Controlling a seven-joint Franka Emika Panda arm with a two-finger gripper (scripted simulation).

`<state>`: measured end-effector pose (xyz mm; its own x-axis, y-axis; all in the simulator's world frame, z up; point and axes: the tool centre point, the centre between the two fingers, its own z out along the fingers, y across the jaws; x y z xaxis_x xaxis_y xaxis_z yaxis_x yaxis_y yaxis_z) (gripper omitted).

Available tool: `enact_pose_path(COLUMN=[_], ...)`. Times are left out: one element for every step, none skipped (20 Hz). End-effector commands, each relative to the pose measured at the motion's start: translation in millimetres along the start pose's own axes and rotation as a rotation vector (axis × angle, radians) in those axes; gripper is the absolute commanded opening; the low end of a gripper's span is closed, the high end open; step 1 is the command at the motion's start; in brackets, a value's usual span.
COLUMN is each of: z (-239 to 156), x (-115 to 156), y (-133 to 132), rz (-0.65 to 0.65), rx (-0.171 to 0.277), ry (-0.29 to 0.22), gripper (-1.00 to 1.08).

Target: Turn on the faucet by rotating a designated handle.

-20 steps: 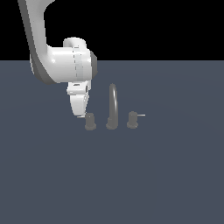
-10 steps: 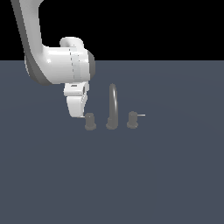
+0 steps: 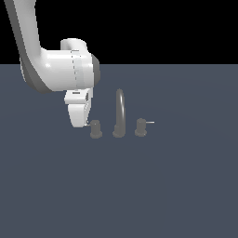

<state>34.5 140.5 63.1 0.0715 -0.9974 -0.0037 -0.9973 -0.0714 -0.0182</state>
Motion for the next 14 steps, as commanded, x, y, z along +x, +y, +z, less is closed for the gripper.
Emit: enact_pose_path(z=[0, 0, 0, 0, 0, 0, 0, 0, -1, -1, -1, 0, 0, 0], x=[2, 2, 3, 3, 3, 3, 4, 4, 4, 4, 4, -6, -2, 3], y=[12, 15, 19, 22, 25, 29, 32, 35, 39, 42, 42, 36, 38, 40], rz=[0.000, -0.001, -0.001, -0.002, -0.002, -0.003, -0.003, -0.004, -0.004, -0.005, -0.005, -0.017, -0.016, -0.014], rx=[-0.012, -0.013, -0.013, -0.014, -0.015, -0.015, -0.016, -0.017, -0.017, -0.018, -0.018, -0.009, -0.009, -0.010], ry=[0.004, 0.004, 0.004, 0.004, 0.004, 0.004, 0.004, 0.004, 0.004, 0.004, 0.004, -0.005, -0.004, -0.003], gripper=[-1.00, -1.00, -1.00, -1.00, -1.00, -1.00, -1.00, -1.00, -1.00, -1.00, -1.00, -1.00, -1.00, -1.00])
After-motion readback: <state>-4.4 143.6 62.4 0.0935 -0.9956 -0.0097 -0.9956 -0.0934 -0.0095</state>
